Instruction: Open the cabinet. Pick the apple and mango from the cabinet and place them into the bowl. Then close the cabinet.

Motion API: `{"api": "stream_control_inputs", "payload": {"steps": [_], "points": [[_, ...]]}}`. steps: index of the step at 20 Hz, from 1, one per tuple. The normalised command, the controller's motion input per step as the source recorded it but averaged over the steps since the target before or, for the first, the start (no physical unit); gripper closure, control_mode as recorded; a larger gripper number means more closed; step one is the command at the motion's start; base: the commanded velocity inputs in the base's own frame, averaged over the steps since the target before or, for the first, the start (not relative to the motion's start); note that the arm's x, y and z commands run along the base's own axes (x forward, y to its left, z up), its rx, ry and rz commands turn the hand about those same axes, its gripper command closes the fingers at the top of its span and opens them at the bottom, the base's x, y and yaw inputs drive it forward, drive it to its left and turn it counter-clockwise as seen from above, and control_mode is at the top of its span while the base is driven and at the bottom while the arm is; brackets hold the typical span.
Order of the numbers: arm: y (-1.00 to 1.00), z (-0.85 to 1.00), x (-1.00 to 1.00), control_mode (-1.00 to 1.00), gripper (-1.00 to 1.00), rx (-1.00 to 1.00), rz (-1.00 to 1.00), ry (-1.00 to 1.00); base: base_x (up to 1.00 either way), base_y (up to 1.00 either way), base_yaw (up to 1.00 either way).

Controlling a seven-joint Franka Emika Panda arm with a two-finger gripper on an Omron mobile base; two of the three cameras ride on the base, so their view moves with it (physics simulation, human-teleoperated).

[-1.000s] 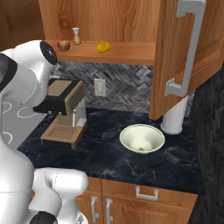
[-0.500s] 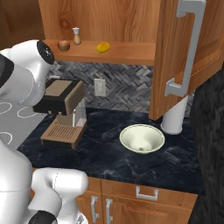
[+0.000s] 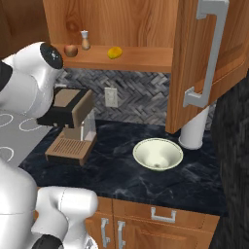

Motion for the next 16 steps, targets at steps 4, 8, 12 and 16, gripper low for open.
{"api": "stream_control_inputs", "payload": {"steps": [4, 8, 12, 16], "points": [[-0.54, 0.00, 0.44, -1.00, -1.00, -0.13, -0.26, 0.00, 0.00, 0.00, 0.00], [-0.43, 0.00, 0.47, -1.00, -1.00, -0.11, -0.20, 0.00, 0.00, 0.00, 0.00], [-0.24, -0.02, 0.46, -1.00, -1.00, -0.12, -0.16, 0.00, 0.00, 0.00, 0.00], [-0.14, 0.00, 0.27, -1.00, -1.00, -0.12, -0.21, 0.00, 0.00, 0.00, 0.00]]}}
